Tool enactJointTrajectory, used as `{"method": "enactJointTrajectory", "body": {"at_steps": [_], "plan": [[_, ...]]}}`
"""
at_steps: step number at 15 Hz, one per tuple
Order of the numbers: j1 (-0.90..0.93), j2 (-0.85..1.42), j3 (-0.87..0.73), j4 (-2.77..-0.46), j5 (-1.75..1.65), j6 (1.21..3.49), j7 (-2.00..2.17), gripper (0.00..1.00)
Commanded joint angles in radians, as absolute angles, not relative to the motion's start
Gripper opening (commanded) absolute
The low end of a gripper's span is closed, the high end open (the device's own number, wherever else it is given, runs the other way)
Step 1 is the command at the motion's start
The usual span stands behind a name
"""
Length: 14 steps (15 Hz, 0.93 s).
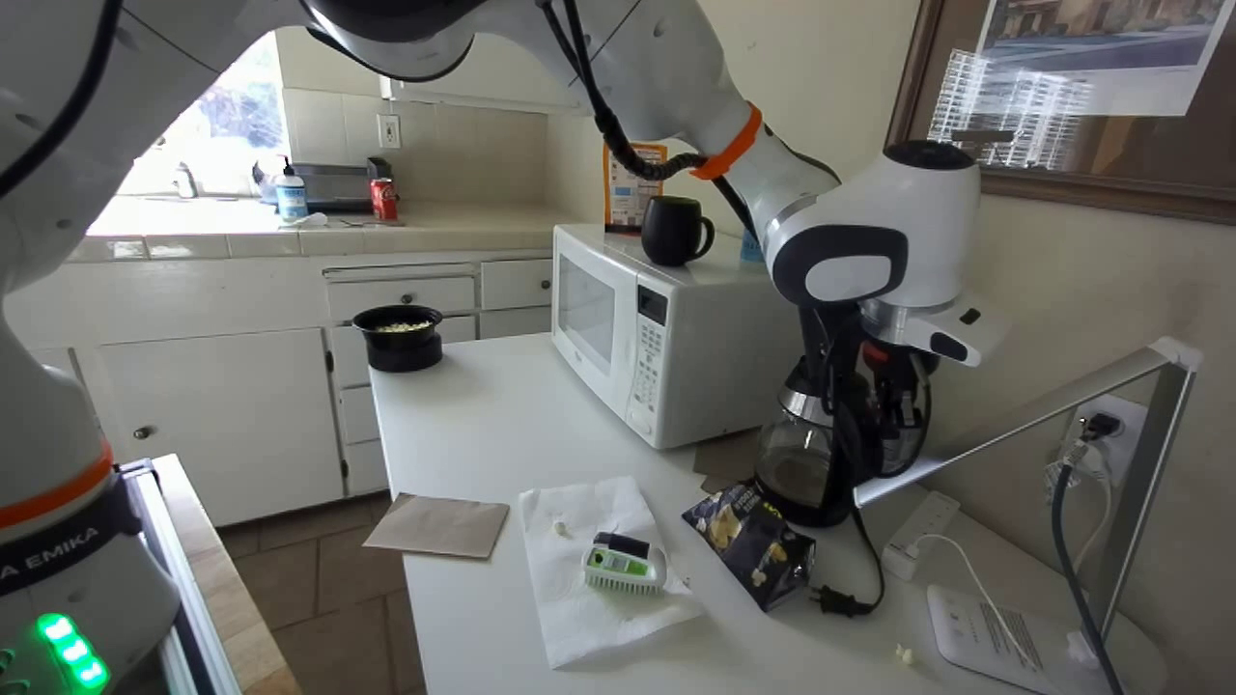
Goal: Press the black switch on the kettle
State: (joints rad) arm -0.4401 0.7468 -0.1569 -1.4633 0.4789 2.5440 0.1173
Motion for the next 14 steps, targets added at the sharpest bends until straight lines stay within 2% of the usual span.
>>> {"method": "enactJointTrajectory", "body": {"at_steps": [1, 7, 8, 9, 14], "plan": [[-0.447, 0.671, -0.159, -1.490, 0.450, 2.470, 0.163, 0.00], [-0.477, 0.482, -0.146, -1.565, 0.462, 2.043, 0.050, 0.00], [-0.472, 0.449, -0.157, -1.580, 0.447, 1.969, 0.030, 0.26], [-0.465, 0.417, -0.164, -1.601, 0.437, 1.917, 0.002, 0.27], [-0.401, 0.220, -0.196, -1.769, 0.382, 1.822, -0.013, 0.63]]}}
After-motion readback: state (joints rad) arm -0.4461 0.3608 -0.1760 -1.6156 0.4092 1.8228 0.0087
